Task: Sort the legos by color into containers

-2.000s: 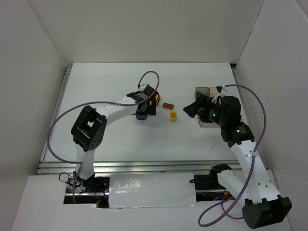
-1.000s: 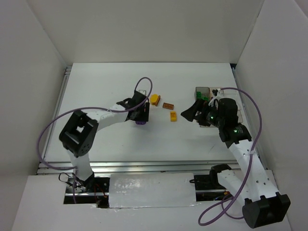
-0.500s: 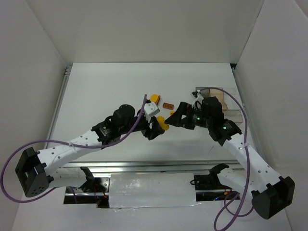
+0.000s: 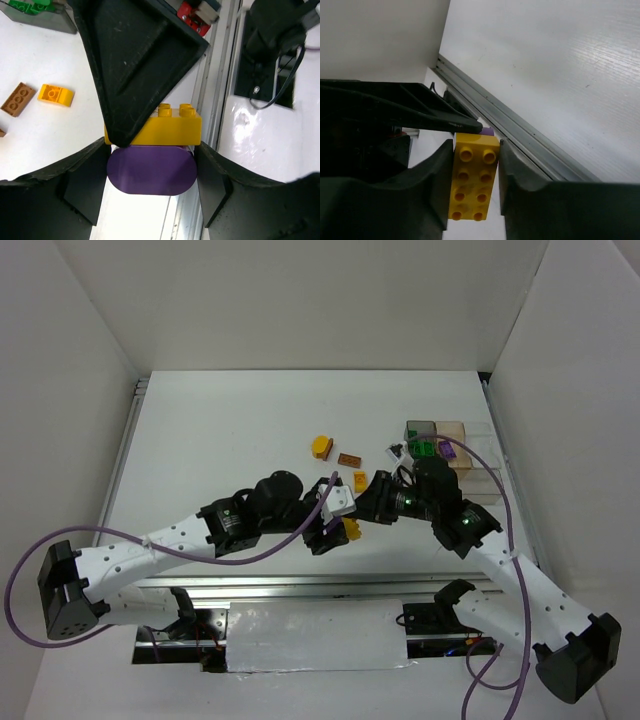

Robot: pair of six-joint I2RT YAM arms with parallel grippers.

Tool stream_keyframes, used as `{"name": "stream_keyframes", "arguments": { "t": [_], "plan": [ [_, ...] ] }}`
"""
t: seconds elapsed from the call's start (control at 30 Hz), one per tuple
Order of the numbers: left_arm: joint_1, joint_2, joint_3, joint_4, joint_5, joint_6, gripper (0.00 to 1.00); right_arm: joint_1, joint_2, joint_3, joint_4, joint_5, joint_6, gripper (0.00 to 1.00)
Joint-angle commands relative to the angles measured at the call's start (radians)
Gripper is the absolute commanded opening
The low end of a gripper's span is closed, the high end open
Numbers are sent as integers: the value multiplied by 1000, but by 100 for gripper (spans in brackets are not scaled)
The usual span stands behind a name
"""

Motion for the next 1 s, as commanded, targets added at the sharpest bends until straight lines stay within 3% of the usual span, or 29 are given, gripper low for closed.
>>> {"name": "stream_keyframes", "arguments": {
  "t": [0.0, 0.03, 0.07, 0.27, 0.3, 0.33, 0.37, 0.6, 0.73, 0.83, 0.97],
  "plan": [
    [0, 0, 51, 24, -40, 41, 0, 35, -22, -38, 19, -45, -4, 20],
    [-1, 0, 52, 19, -47, 46, 0, 39, -25, -41, 21, -54, 0, 4],
    [-3, 1, 54, 14, -46, 49, 0, 40, -27, -40, 18, -56, -2, 0],
    [-8, -2, 45, 10, -75, 58, 0, 48, -44, -9, -25, -50, -28, 1],
    [-9, 0, 40, 11, -80, 61, 0, 46, -42, -6, -25, -60, -33, 4],
    [-9, 0, 39, 11, -84, 59, 0, 46, -41, -3, -25, -73, -39, 28],
    [-9, 1, 37, 11, -86, 61, 0, 48, -42, 0, -22, -80, -39, 44],
    [-11, -9, 23, 17, -97, 70, 0, 48, -53, 16, -62, -87, -54, 45],
    [-11, -17, 19, 25, -101, 75, 0, 46, -59, 0, -54, -128, -47, 64],
    [-11, -9, 19, 22, -110, 76, 0, 49, -73, -7, -47, -145, -37, 71],
    [-11, -9, 19, 17, -106, 78, 0, 48, -94, -3, -59, -136, -39, 64]
  ]
}}
